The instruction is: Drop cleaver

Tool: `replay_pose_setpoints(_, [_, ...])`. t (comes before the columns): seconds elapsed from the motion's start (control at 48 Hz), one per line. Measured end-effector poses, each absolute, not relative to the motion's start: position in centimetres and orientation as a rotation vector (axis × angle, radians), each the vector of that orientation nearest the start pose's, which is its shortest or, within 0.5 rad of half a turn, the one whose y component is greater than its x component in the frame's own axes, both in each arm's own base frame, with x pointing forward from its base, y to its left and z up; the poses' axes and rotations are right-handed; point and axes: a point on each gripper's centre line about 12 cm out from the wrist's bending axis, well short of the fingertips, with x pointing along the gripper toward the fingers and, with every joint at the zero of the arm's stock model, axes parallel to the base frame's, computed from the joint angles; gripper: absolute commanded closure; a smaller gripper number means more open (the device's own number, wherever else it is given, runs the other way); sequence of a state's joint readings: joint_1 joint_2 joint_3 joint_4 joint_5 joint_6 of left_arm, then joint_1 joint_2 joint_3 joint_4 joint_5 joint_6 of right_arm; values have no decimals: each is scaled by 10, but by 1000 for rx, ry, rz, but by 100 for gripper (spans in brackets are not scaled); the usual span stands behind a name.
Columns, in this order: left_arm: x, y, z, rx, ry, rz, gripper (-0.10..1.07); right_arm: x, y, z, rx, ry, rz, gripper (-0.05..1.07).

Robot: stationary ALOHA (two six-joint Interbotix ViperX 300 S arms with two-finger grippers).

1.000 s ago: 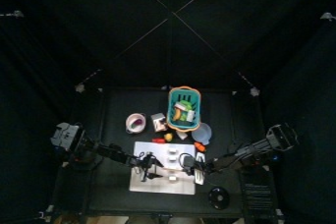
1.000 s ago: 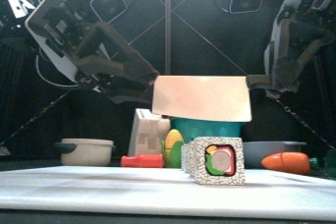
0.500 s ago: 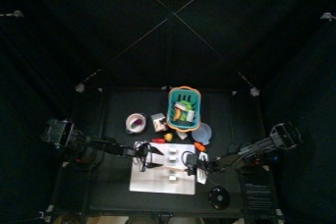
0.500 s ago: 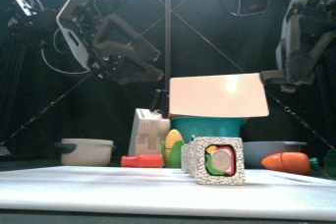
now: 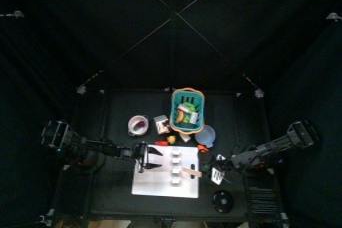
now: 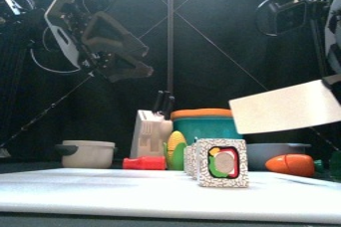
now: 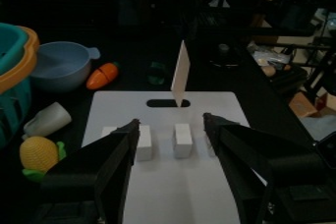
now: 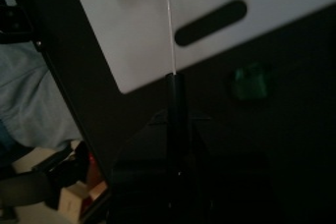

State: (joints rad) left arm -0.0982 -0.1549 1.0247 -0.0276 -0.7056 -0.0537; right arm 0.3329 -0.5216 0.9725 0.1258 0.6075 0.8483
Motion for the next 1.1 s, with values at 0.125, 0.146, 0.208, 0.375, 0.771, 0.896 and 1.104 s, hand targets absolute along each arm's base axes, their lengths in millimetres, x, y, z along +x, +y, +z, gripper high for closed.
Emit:
replay_pose_setpoints(0.125, [316,-26,182,-68,159,-64,8,207,83,180,755,1170,-178,71])
replay_pose_setpoints(0.146, [316,-26,182,-70,158,-63,8,206,83,179,758,1175,-180,71])
replay_pose_setpoints(0.208, [315,-24,181,-78,158,-51,8,205,83,179,761,1183,-184,71])
replay_pose_setpoints(0.375, [311,-16,176,-110,172,-2,8,197,83,175,763,1241,-208,71])
replay_pose_setpoints(0.771, [304,-12,177,-122,171,16,8,186,76,165,751,1293,-289,62])
replay_pose_setpoints(0.896, [304,-12,177,-122,169,15,8,188,72,165,748,1284,-303,54])
replay_pose_setpoints(1.104, [304,-12,177,-122,169,16,8,189,67,165,744,1269,-316,35])
